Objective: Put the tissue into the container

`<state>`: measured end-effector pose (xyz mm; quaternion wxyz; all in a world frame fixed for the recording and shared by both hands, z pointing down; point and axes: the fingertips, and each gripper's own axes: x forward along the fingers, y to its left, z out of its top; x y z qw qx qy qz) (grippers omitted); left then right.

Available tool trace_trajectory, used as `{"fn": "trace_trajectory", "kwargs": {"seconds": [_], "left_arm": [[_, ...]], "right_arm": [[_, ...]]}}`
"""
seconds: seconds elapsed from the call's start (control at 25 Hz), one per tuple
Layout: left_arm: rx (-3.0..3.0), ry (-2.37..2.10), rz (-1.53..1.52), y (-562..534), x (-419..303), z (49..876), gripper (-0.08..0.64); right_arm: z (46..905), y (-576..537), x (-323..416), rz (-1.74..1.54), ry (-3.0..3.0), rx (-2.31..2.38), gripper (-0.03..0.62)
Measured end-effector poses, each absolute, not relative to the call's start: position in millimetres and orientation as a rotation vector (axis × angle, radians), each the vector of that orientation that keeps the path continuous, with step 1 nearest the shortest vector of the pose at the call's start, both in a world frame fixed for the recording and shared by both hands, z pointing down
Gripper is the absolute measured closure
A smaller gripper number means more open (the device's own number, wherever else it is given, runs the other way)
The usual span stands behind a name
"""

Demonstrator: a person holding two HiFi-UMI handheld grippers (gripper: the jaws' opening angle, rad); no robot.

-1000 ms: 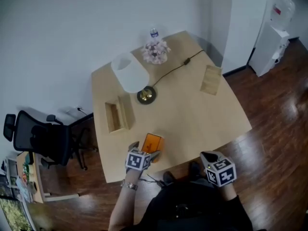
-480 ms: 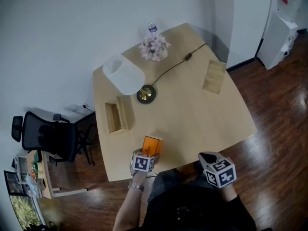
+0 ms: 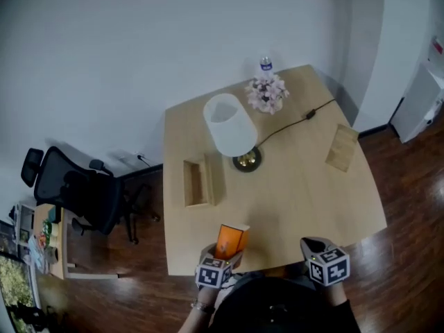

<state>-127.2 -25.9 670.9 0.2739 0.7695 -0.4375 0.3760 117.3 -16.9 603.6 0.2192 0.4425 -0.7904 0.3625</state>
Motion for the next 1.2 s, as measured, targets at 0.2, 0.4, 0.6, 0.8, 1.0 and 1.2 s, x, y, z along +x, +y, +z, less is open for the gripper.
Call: {"fn": "trace_trajectory", "kwargs": {"seconds": [0.2, 0.4, 0.6, 0.8, 1.0, 1.2], "left_arm": [[2.031, -1.335, 0.868, -69.3, -184.3, 627.6, 0.184], [1.998, -1.446, 0.768, -153.9, -231.1, 610.2, 0.183], [1.909, -1.479, 0.702, -235.3, -259.8, 618.8, 0.183], [1.823, -1.496, 0.665, -294.9, -271.8, 638.8, 0.181], [1.761, -1.505, 0.682, -314.7, -268.4, 662.7, 0.179], [1.668, -1.526, 0.741, -313.5, -270.4, 692.1, 0.168]], "right_arm": [[595.5, -39.4, 74.8, 0.949, -2.196, 1.172, 0.602], [595.6, -56.1, 47.0, 0.923, -2.174, 1.136, 0.603], [588.7, -74.0, 29.1, 0.905, -2.149, 1.158, 0.601], [592.4, -74.1, 32.2, 0.938, -2.089, 1.214, 0.602], [602.7, -66.1, 46.8, 1.021, -2.011, 1.281, 0.603], [607.5, -65.6, 49.7, 1.046, -1.981, 1.303, 0.601]]}}
